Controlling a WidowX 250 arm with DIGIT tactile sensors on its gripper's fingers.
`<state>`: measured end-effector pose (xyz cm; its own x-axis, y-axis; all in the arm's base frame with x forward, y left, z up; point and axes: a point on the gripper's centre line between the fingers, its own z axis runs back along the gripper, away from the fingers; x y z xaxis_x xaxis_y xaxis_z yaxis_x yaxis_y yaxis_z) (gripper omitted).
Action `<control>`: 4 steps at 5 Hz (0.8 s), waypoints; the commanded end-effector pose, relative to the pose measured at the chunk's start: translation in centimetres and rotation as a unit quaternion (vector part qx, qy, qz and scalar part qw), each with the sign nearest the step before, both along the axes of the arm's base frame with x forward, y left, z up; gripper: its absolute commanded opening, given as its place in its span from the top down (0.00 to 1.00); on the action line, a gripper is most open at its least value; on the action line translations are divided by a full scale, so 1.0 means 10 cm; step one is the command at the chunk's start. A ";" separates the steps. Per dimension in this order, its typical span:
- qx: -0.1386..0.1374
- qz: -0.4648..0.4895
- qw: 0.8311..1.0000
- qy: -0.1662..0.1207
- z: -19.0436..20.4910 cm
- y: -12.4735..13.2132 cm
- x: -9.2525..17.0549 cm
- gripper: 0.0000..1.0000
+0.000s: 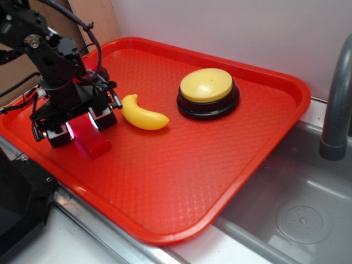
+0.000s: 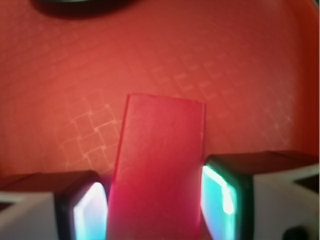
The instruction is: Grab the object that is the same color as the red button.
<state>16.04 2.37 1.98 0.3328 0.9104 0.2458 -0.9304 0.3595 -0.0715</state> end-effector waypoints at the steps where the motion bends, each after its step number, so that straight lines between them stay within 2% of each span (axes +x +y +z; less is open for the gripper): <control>1: -0.010 -0.196 0.980 0.020 0.67 0.01 0.15 1.00; 2: -0.032 -0.311 0.949 0.046 1.10 -0.08 0.24 1.00; 3: -0.016 -0.413 0.910 0.030 1.47 -0.21 0.35 1.00; 4: -0.026 -0.497 0.867 0.030 1.78 -0.38 0.47 1.00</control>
